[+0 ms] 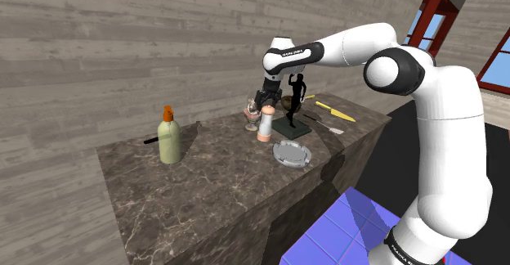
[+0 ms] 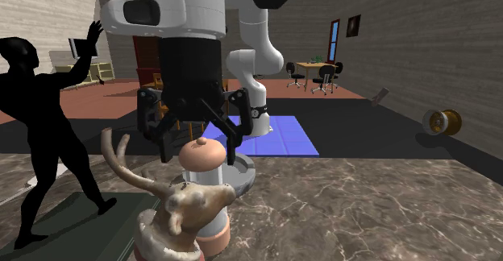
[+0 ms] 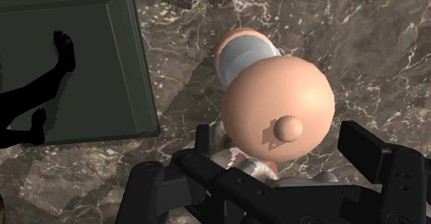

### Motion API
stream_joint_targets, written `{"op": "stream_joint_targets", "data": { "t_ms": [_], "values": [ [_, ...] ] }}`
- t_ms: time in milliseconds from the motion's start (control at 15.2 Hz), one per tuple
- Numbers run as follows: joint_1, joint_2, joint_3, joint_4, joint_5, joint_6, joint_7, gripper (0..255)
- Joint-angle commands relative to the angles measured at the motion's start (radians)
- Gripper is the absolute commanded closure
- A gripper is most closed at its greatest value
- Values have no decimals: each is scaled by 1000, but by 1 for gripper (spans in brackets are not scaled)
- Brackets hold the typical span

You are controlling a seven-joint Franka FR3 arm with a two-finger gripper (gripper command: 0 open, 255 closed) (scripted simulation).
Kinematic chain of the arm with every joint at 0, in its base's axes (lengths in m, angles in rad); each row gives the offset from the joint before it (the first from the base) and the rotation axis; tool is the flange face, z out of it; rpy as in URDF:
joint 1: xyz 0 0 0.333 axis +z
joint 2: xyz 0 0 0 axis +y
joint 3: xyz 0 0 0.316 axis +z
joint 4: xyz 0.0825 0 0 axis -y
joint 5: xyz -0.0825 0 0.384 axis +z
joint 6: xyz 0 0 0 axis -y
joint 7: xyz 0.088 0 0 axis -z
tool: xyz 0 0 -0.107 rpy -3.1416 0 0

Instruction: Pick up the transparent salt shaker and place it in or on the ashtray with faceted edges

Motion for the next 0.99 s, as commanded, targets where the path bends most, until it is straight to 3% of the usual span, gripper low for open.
{"op": "stream_joint_targets", "data": {
  "t_ms": [0, 198, 264, 924],
  "values": [
    [0, 0, 0, 0, 0, 1, 0, 0],
    [0, 0, 0, 0, 0, 1, 0, 0],
    [0, 0, 0, 0, 0, 1, 0, 255],
    [0, -3, 0, 8, 0, -11, 0, 255]
  ]
}}
